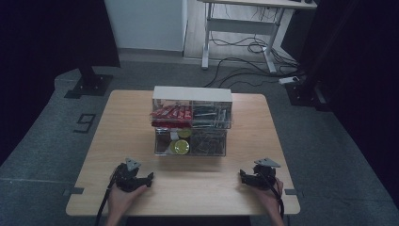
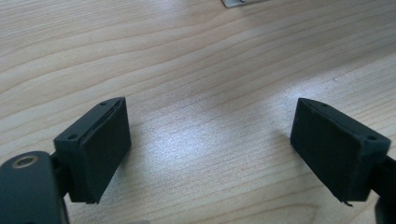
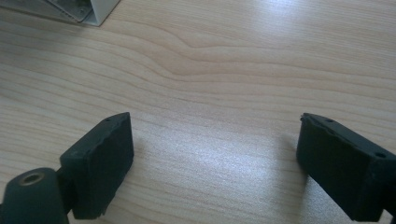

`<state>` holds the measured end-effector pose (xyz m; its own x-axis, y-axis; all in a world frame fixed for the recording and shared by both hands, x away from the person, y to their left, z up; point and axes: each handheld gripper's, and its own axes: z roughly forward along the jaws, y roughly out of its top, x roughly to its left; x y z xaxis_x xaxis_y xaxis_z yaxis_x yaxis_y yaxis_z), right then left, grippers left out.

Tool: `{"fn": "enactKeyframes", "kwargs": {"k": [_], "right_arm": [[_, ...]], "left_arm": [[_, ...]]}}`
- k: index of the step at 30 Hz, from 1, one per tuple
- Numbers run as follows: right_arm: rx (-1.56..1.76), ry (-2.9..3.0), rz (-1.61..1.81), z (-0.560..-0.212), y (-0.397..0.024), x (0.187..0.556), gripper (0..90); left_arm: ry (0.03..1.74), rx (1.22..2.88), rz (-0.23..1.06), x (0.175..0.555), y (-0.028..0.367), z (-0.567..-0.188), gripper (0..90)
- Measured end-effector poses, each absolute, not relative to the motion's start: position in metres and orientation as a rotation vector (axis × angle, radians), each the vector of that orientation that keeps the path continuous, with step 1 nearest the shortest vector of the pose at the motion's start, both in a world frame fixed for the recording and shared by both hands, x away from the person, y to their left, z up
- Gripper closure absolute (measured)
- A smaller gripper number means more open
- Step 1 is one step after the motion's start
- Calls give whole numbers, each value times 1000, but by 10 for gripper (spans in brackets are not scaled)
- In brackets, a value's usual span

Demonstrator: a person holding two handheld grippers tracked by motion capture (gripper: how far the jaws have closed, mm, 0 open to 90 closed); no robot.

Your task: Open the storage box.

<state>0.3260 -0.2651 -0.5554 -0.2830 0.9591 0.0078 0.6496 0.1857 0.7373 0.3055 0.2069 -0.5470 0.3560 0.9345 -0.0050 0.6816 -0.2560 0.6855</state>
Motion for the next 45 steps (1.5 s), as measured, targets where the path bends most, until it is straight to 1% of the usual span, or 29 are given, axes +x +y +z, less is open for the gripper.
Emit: {"fn": "enactKeyframes", "kwargs": {"k": [2, 5, 8, 12, 13, 15, 17, 20, 25, 26, 27, 28, 29, 30, 32, 33, 34, 36, 38, 45], "right_arm": [[1504, 2000, 892, -555, -264, 325, 131], [1510, 1999, 894, -555, -264, 325, 129], [1511, 1998, 895, -555, -264, 325, 133], [1506, 2001, 897, -555, -264, 325, 136], [1504, 2003, 899, -555, -264, 325, 137], [1504, 2004, 899, -555, -265, 325, 137], [1504, 2005, 900, -555, -265, 325, 139], [1503, 2004, 901, -555, -265, 325, 143], [1503, 2000, 901, -555, -265, 326, 150], [1502, 2001, 901, -555, -266, 325, 151], [1503, 1999, 901, -555, -266, 325, 153], [1503, 1999, 901, -555, -266, 325, 153], [1503, 1998, 901, -555, -266, 325, 153], [1504, 1997, 901, -555, -266, 325, 155], [1504, 1997, 901, -555, -266, 325, 155], [1505, 1996, 901, -555, -266, 325, 156], [1506, 1995, 900, -555, -266, 325, 158], [1506, 1995, 900, -555, -266, 325, 159], [1507, 1994, 900, -555, -266, 325, 160], [1514, 1984, 897, -555, -266, 325, 168]], "left_arm": [[1403, 2019, 555, 305, 207, -547, 138], [1412, 2013, 558, 304, 207, -547, 151], [1423, 2013, 554, 302, 208, -545, 211], [1435, 2002, 555, 299, 210, -544, 242], [1441, 1994, 556, 298, 211, -544, 263], [1443, 1990, 556, 298, 211, -544, 270], [1446, 1969, 557, 298, 213, -543, 310], [1448, 1949, 566, 296, 214, -540, 342], [1435, 1903, 584, 291, 218, -535, 483], [1428, 1894, 584, 290, 220, -534, 483], [1424, 1888, 580, 289, 220, -533, 575], [1418, 1881, 567, 288, 222, -531, 575], [1423, 1875, 551, 287, 223, -530, 634], [1429, 1866, 542, 286, 224, -528, 737], [1428, 1861, 538, 284, 225, -524, 800], [1428, 1856, 543, 283, 227, -521, 800], [1426, 1854, 548, 282, 228, -520, 858], [1421, 1843, 559, 280, 230, -517, 890], [1418, 1832, 563, 279, 233, -514, 900], [1396, 1818, 567, 274, 238, -504, 900]]}}
